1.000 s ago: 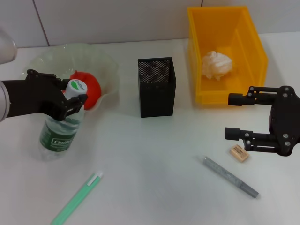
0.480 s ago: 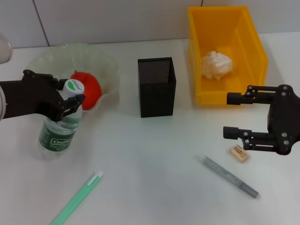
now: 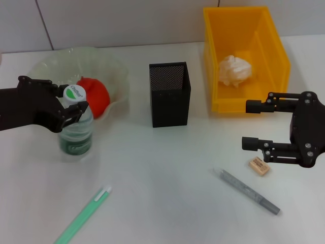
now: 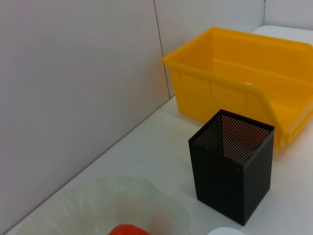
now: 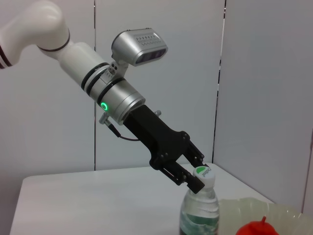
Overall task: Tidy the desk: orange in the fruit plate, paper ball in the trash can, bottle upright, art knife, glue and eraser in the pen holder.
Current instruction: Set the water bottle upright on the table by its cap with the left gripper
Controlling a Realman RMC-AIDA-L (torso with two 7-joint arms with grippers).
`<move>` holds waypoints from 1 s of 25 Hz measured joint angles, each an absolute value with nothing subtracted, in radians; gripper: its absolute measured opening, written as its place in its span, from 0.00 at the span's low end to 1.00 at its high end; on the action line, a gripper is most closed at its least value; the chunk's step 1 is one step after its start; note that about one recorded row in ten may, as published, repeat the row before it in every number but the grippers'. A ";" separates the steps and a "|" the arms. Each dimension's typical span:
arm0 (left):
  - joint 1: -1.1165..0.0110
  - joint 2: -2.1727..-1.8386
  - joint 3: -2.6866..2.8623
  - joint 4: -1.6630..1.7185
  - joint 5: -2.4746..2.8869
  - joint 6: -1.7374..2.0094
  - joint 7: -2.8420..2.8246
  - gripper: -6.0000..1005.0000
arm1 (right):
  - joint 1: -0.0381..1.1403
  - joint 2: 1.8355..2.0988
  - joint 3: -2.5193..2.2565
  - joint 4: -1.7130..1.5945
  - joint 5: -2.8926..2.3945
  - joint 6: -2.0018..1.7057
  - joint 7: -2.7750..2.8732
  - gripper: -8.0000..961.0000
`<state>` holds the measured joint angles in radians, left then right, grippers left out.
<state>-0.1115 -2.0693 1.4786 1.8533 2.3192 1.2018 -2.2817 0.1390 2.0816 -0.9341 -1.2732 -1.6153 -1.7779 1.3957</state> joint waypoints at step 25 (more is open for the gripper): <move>-0.104 -2.068 1.441 1.856 2.313 1.242 -2.302 0.43 | 0.144 2.082 -0.940 -1.268 -1.615 -1.766 1.389 0.68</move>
